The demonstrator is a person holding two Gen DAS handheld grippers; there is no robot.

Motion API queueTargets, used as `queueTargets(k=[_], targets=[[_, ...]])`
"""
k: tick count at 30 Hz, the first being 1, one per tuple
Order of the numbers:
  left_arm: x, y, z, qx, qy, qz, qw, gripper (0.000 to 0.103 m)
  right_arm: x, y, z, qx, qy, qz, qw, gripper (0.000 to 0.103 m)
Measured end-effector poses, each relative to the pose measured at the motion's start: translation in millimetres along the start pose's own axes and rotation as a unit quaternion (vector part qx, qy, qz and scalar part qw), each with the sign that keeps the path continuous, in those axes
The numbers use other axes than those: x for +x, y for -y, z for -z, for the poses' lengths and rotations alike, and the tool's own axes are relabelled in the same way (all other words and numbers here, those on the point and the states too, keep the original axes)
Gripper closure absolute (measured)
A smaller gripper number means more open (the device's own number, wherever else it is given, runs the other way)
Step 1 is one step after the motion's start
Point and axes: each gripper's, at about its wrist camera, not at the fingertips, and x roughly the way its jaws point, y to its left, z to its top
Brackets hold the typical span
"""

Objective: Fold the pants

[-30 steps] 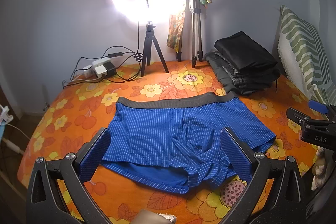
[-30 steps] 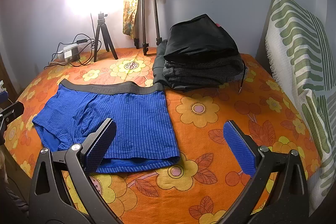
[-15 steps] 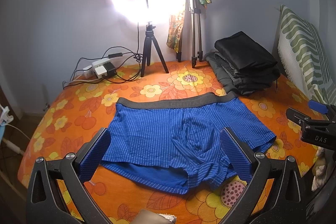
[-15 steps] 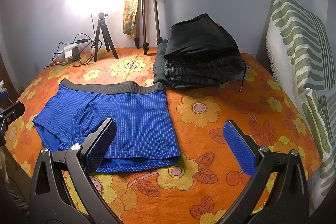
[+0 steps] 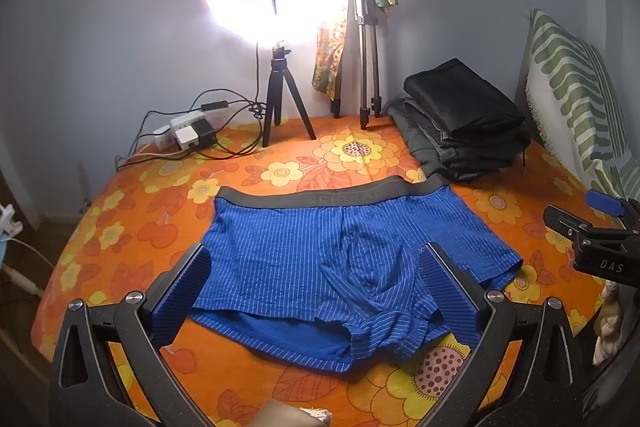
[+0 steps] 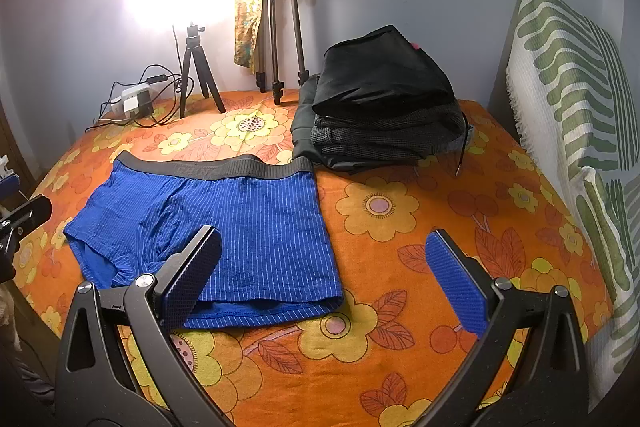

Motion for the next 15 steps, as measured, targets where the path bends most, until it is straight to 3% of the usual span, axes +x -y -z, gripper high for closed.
queueTargets(k=[15], targets=[[9,20,1,0.009,-0.015,0.039,0.9991,0.003,-3,9,-4,0.009,0.001,0.002,1.0,0.0]])
